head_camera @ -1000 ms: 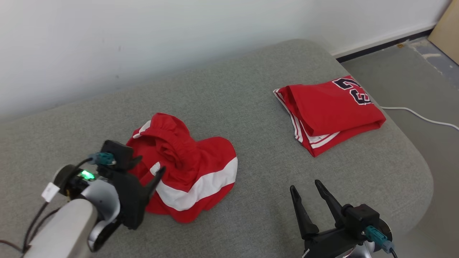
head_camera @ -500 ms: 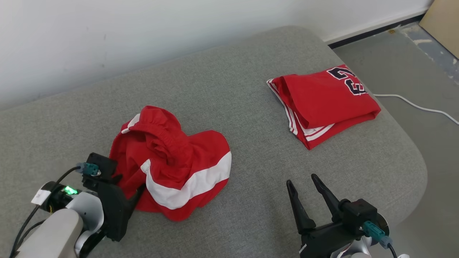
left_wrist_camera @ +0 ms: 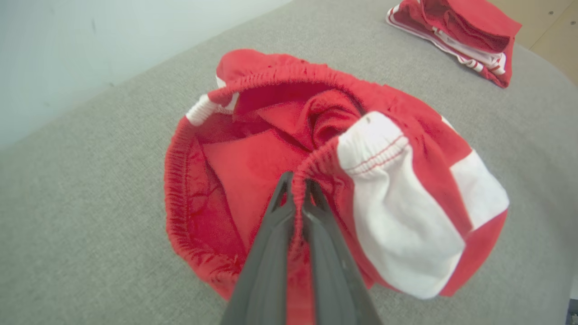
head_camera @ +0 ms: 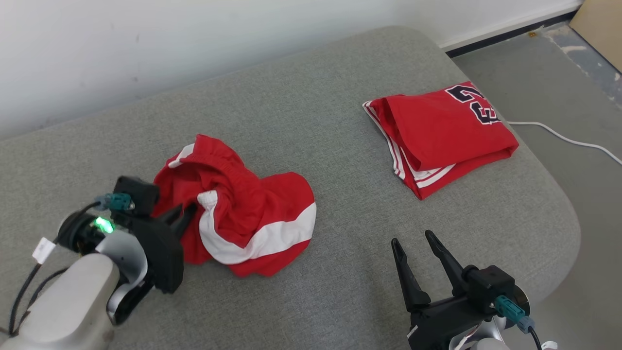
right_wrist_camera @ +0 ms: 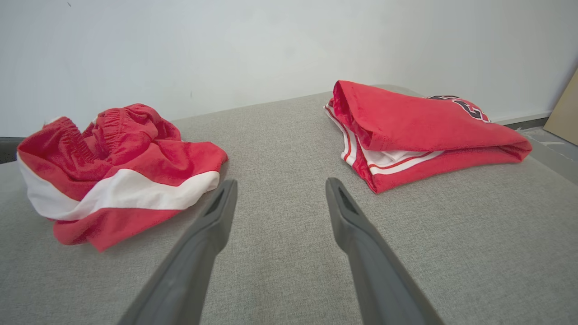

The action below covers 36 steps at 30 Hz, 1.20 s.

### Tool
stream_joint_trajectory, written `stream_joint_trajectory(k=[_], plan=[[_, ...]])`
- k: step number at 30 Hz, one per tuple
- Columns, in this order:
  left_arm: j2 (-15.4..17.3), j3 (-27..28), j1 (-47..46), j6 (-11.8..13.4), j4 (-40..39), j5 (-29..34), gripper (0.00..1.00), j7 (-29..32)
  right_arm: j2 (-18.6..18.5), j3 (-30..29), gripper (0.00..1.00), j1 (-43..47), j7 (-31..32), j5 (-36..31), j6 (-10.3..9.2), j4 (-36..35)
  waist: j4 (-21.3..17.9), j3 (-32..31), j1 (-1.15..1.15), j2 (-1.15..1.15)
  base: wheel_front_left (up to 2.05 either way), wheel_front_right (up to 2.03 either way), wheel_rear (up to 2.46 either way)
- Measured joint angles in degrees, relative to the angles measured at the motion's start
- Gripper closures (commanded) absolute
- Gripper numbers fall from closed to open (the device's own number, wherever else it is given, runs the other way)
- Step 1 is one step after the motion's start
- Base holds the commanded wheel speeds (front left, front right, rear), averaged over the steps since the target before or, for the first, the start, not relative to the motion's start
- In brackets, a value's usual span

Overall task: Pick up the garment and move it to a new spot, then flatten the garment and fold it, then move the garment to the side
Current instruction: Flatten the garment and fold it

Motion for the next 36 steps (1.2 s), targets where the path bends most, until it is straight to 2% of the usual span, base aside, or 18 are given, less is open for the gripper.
stream_joint_trajectory(k=[4, 8, 15, 19, 23, 28, 36], plan=[[-0.9, 0.78, -2.17, 0.87, -1.25, 1.58, 1.0, -4.42, 0.01, 0.13, 0.0, 0.02, -0.04, 0.01, 0.0, 0.16, 0.58, -0.58, 0.0, 0.0, 0.0, 0.0, 0.0], [-3.5, 1.71, -4.77, 1.55, -2.11, 1.78, 1.0, -7.68, 0.0, 0.8, 0.0, -0.03, -0.07, 0.6, 0.0, 0.69, 0.8, -1.34, 0.0, 0.0, 0.0, 0.0, 0.0], [-10.62, 2.11, -10.74, 3.03, 0.82, 1.74, 1.0, -10.36, 0.01, 2.22, 0.0, -0.73, -0.22, 1.19, 0.0, 1.7, -0.3, -2.56, 0.0, 0.0, 0.0, 0.0, 0.0], [-15.53, 3.15, -15.53, 4.01, 2.86, 1.6, 1.0, -13.91, 0.01, 2.57, 0.0, -0.77, -0.24, 1.24, 0.0, 2.16, -1.49, -3.17, -0.01, 0.0, 0.0, 0.0, 0.0], [-18.97, 3.75, -17.84, 3.47, 5.21, 0.7, 1.0, -16.03, 0.0, 0.79, 0.0, -0.29, -0.49, 1.15, 0.0, 2.21, -1.29, -3.48, -0.01, -0.01, 0.0, 0.0, 0.0], [-17.9, 3.81, -13.51, 2.89, 7.68, -1.54, 1.0, -16.11, -0.01, -0.32, 0.0, 0.41, -0.49, 0.8, 0.0, 2.01, 0.57, -3.53, -0.01, -0.01, 0.0, 0.0, 0.0], [-11.18, 3.05, 5.56, 2.09, 4.75, -4.86, 1.0, -16.8, 0.01, -0.66, 0.0, 1.55, 0.09, 0.53, 0.0, 1.03, 7.35, -3.35, -0.01, -0.01, 0.0, 0.0, 0.0]])
